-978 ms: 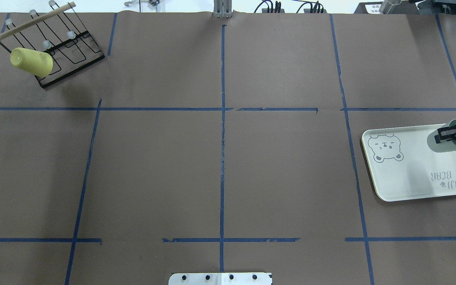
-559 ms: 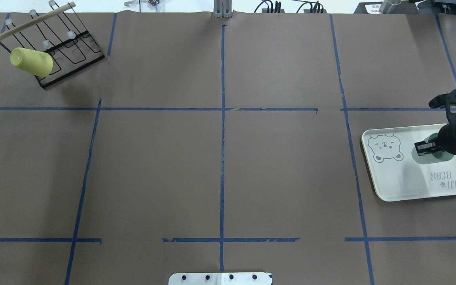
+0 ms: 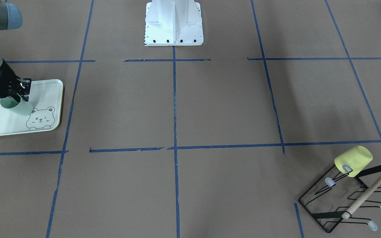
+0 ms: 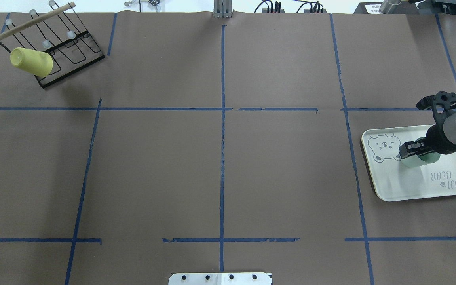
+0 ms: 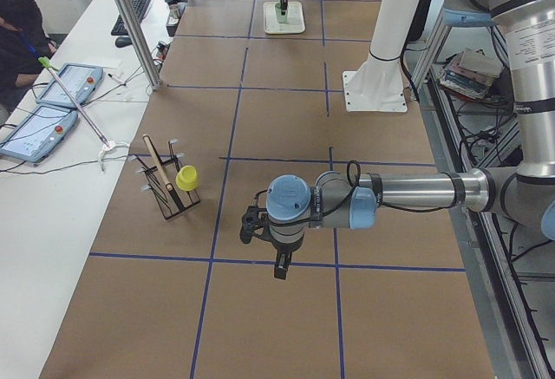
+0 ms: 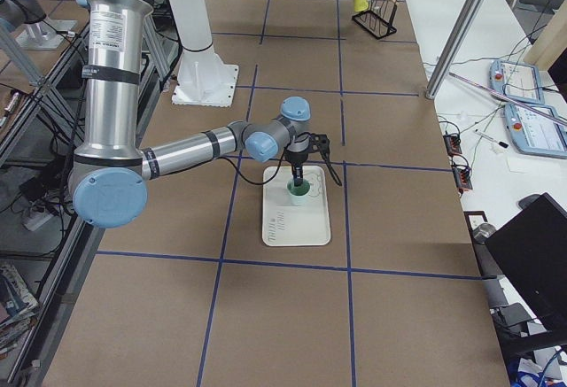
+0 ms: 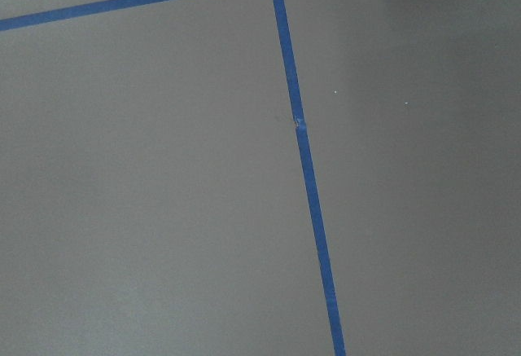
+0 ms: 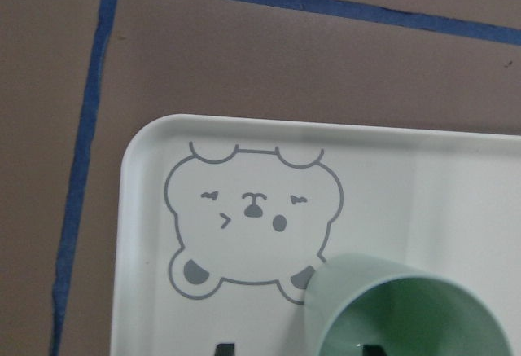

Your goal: Left arm grabs green cup and hands to right arm on tray

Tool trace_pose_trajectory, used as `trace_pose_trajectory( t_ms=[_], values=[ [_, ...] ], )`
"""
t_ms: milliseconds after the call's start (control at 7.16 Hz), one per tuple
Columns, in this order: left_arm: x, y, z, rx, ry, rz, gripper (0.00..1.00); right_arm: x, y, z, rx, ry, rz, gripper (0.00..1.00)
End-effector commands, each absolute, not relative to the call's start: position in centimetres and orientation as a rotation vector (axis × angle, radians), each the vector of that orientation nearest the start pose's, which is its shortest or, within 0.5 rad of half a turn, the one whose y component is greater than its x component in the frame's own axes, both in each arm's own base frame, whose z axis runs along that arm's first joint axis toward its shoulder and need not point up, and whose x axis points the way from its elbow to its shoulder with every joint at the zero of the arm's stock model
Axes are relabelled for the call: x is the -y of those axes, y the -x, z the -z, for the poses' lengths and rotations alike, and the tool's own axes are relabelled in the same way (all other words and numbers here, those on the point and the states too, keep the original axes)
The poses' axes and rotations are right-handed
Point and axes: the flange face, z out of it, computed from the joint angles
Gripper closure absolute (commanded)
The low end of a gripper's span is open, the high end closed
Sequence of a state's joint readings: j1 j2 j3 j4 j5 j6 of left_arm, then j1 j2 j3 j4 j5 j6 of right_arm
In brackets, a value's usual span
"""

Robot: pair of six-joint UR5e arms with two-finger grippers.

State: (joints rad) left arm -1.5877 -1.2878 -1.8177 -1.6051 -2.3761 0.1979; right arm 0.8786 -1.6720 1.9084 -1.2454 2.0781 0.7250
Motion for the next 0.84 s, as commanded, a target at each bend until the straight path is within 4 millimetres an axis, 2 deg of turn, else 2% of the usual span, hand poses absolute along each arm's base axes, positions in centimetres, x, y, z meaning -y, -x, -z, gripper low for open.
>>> trace_pose_trajectory(
  t_ms=[0, 140, 279, 419, 699],
  values=[
    [37.5, 6.8, -65.1, -0.801, -0.091, -0.173, 0.0, 42.5, 20.0, -49.7, 0.777, -0.084, 0.066, 0.0],
    [37.5, 6.8, -65.2, -0.8, -0.091, -0.173, 0.0, 43.5, 16.1, -49.5, 0.806, -0.092, 0.079, 0.0],
    [37.6, 6.8, -65.2, -0.795, -0.094, -0.176, 0.0, 43.8, 12.0, -50.8, 0.8, -0.122, 0.143, 0.0],
    [37.5, 6.8, -65.3, -0.791, -0.097, -0.178, 0.0, 43.6, 7.5, -52.5, 0.787, -0.131, 0.173, 0.0],
    [37.1, 6.8, -66.3, -0.801, -0.077, -0.172, 0.0, 41.4, -1.3, -56.4, 0.764, -0.116, 0.211, 0.0]
  ],
)
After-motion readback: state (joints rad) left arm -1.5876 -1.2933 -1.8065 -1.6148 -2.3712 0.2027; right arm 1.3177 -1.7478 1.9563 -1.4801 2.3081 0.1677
